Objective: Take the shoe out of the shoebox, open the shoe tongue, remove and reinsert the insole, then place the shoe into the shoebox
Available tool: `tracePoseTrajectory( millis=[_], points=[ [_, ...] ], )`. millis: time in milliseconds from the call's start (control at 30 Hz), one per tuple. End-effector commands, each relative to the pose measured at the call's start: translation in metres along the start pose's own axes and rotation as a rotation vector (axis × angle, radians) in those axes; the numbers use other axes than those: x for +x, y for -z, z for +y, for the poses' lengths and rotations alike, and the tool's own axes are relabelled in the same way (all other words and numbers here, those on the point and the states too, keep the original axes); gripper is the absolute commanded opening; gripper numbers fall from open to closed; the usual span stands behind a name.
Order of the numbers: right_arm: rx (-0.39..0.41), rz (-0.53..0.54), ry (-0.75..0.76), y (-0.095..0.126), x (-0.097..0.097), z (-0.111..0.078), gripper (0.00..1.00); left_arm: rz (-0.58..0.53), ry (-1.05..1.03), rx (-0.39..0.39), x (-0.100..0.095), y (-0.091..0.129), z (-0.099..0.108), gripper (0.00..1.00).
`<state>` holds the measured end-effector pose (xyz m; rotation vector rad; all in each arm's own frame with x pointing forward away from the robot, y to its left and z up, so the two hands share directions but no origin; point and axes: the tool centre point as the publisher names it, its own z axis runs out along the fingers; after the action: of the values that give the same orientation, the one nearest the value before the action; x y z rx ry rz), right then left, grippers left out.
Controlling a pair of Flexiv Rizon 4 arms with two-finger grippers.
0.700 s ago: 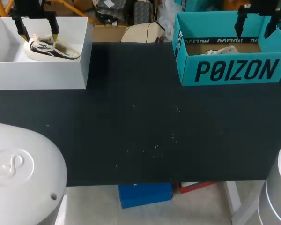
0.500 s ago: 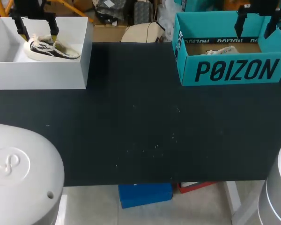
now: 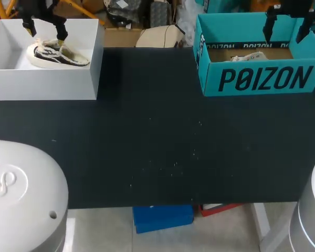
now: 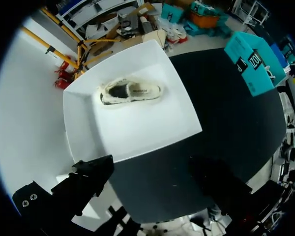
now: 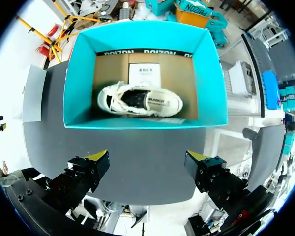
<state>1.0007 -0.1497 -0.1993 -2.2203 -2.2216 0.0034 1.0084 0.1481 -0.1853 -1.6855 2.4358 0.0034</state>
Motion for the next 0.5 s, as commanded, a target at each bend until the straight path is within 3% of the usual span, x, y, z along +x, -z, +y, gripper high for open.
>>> tracePoseTrajectory(
  millis=[33, 133, 167, 233, 267, 500],
  points=[
    [0.000, 0.000, 0.000, -0.0002, -0.0002, 0.0000, 1.00, -0.001, 0.001, 0.007, 0.0000, -0.0001, 0.0036, 1.00],
    [0.000, 0.000, 0.000, -0.0002, -0.0002, 0.0000, 1.00, -0.001, 0.001, 0.007, 0.0000, -0.0001, 0.0036, 1.00],
    [0.000, 0.000, 0.000, -0.0002, -0.0002, 0.0000, 1.00, 0.018, -0.106, 0.051, 0.0026, 0.0009, 0.0001, 1.00],
    [0.000, 0.000, 0.000, -0.0002, -0.0002, 0.0000, 1.00, 0.032, -0.220, 0.046, 0.0036, -0.0012, -0.0022, 1.00],
    [0.000, 0.000, 0.000, -0.0002, -0.0002, 0.0000, 1.00, 0.050, -0.339, 0.082, 0.0071, -0.0014, -0.0039, 1.00],
    [0.000, 0.000, 0.000, -0.0002, -0.0002, 0.0000, 1.00, 0.089, -0.533, 0.147, 0.0074, 0.0005, -0.0045, 1.00]
  ],
)
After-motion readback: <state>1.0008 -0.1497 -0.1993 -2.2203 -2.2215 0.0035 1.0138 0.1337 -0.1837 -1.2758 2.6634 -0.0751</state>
